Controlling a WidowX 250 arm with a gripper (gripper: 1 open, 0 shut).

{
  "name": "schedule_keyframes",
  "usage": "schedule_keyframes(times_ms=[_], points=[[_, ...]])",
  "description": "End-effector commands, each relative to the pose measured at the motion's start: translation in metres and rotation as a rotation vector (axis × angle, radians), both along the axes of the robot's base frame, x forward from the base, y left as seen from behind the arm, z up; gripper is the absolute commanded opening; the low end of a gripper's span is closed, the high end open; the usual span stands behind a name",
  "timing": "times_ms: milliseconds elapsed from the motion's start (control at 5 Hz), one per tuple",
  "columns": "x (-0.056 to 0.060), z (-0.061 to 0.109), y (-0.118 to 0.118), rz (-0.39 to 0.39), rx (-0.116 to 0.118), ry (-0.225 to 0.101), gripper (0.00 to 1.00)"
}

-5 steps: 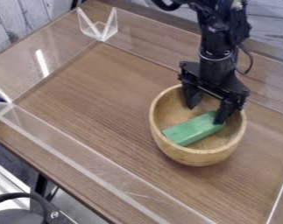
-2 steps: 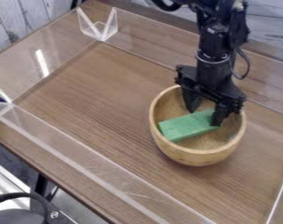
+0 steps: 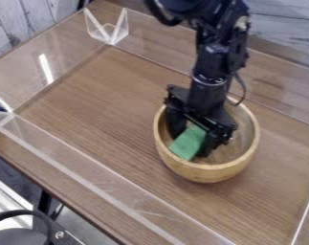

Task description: Remove the green block from inside the brown bowl and put it on the table

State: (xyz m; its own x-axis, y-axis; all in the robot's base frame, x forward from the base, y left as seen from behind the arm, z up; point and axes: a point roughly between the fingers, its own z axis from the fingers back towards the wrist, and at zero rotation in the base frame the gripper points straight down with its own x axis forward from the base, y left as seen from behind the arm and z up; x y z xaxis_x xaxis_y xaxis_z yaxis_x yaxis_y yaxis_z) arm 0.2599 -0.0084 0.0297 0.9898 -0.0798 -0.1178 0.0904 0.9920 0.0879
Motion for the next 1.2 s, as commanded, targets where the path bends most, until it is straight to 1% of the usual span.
schedule_keyframes(times_ms=[0,200,400,1000], points=[[0.0093,0.024,0.0089,0.007,-0.004,-0.106,1.0],[0.013,0.0228,0.0054,-0.021,-0.006,-0.106,0.0],[0.0152,0.0203,0.0022,-0.042,-0.011,-0.101,0.0],[0.0178,0.0247,0.0021,0.012,0.003,-0.124,0.0]])
